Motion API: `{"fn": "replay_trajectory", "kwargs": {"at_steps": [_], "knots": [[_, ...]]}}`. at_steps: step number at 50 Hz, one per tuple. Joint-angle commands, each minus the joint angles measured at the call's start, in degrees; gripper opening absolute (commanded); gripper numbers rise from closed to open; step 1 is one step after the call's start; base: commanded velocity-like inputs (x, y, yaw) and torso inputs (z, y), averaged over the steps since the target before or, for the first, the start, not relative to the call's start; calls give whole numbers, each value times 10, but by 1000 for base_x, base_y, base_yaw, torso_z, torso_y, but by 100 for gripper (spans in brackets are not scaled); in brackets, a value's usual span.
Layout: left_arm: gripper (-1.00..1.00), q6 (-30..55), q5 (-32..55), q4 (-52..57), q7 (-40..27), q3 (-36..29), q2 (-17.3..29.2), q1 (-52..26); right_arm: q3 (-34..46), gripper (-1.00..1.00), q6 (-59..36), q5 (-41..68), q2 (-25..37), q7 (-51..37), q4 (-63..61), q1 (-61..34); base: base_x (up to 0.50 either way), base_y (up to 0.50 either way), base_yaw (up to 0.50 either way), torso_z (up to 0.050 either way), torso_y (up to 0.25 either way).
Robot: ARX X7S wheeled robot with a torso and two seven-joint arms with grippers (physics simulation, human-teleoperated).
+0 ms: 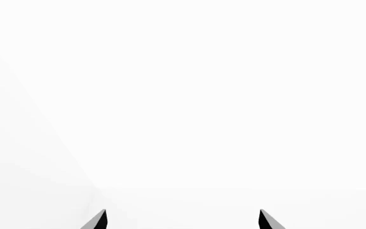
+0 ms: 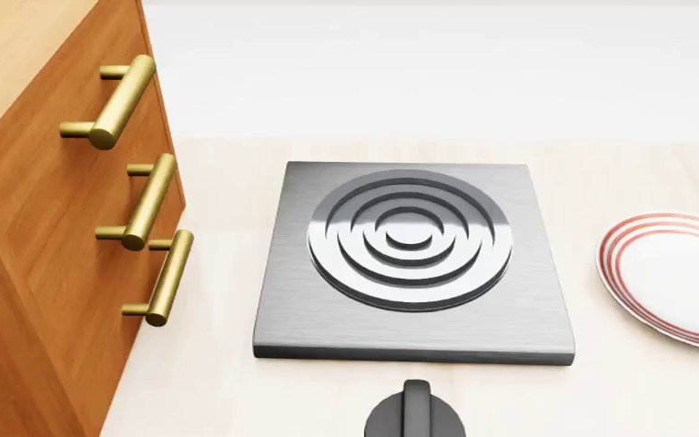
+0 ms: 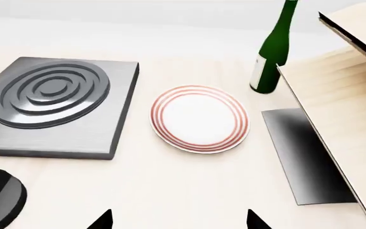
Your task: Put the bowl on the stove.
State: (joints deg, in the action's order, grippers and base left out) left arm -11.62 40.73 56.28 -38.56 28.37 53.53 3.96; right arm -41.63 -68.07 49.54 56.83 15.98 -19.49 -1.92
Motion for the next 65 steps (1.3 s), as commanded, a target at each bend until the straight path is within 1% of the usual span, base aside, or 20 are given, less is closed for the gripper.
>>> {"fn": "replay_trajectory", "kwargs": {"at_steps": [1, 7, 9, 30, 40, 48, 51, 55, 65], "knots": [[100, -10, 9, -2, 25, 14, -15, 4, 6, 100, -63, 2, 12, -2, 32, 6, 0, 0, 0, 0, 0], [100, -12, 7, -4, 26, 13, -16, 6, 10, 100, -91, 6, 18, -16, 35, 9, 0, 0, 0, 0, 0], [100, -13, 6, -6, 26, 12, -17, 7, 22, 100, -95, 0, 24, -21, 39, 14, 0, 0, 0, 0, 0], [100, -19, 0, -10, 28, 2, -19, 8, 17, 100, -60, -26, 11, -19, 49, 50, 0, 0, 0, 0, 0], [100, -18, -1, -10, 27, 2, -18, 10, 61, 100, -20, -55, -7, -36, 79, 38, 0, 0, 0, 0, 0], [100, -19, -5, -11, 27, -7, -19, 7, 140, 100, 33, -96, -16, -56, 128, -1, 0, 0, 0, 0, 0], [100, -19, -5, -11, 27, -6, -18, 8, 154, 100, 42, -101, -19, -56, 134, -9, 0, 0, 0, 0, 0], [100, -19, -6, -11, 26, -6, -18, 9, 172, 100, 58, -121, -25, -71, 149, -15, 0, 0, 0, 0, 0], [100, -20, -8, -11, 25, -12, -16, 6, 182, 100, 70, -126, -39, -71, 160, -10, 0, 0, 0, 0, 0]]}}
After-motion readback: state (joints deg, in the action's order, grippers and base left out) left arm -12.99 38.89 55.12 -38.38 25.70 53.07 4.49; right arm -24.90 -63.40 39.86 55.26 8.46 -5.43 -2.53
